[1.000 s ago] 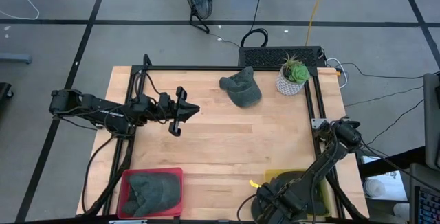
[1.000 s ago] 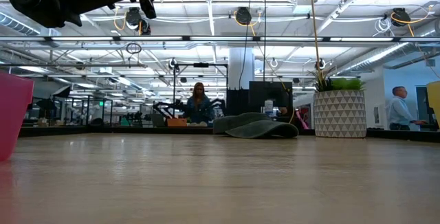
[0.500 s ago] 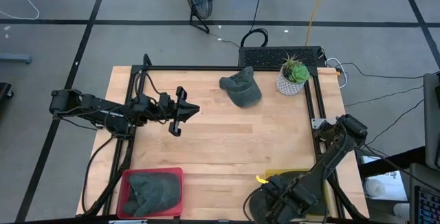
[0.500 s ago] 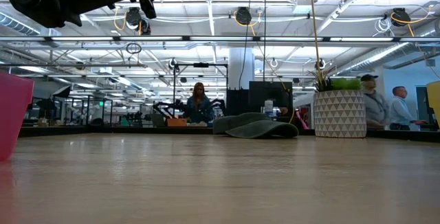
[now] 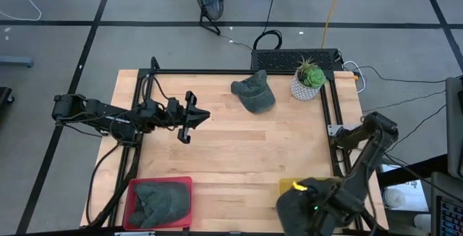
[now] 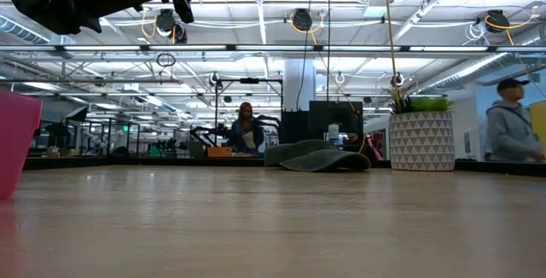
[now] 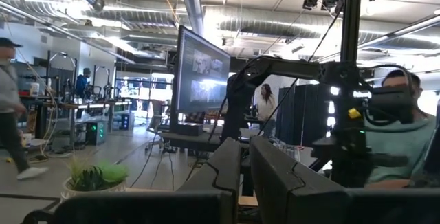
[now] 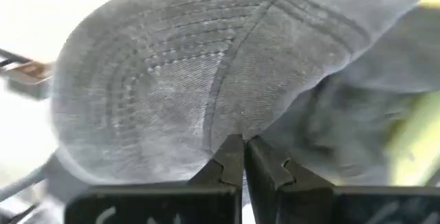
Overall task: Pick & Place hat
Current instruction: Put the black cap into the yellow bin
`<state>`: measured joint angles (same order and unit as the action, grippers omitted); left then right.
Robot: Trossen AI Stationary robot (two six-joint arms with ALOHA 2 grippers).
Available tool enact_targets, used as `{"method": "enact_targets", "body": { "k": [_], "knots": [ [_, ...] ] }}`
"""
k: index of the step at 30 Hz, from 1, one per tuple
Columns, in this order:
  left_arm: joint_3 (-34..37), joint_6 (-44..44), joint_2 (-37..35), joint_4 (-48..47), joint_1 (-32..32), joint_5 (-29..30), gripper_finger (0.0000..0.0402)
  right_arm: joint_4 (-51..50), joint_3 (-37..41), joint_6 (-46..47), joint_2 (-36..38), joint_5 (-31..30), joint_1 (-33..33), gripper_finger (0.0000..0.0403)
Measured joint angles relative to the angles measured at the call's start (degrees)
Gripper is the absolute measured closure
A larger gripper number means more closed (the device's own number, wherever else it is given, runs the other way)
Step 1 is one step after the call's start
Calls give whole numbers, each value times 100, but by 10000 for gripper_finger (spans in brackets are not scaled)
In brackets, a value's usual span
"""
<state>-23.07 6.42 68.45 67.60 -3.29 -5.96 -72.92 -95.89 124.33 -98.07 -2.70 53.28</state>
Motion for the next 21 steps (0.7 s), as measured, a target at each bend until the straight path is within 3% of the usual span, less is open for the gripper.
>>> {"method": "enact_targets", "body": {
  "k": [9, 21],
  "knots": [
    [0, 2, 0, 17, 0, 0, 364, -797, 68, -242, 116, 126, -158, 402],
    [0, 4, 0, 21, 0, 0, 364, 1698, 1828, -465, 132, 834, -267, 403]
  ]
}}
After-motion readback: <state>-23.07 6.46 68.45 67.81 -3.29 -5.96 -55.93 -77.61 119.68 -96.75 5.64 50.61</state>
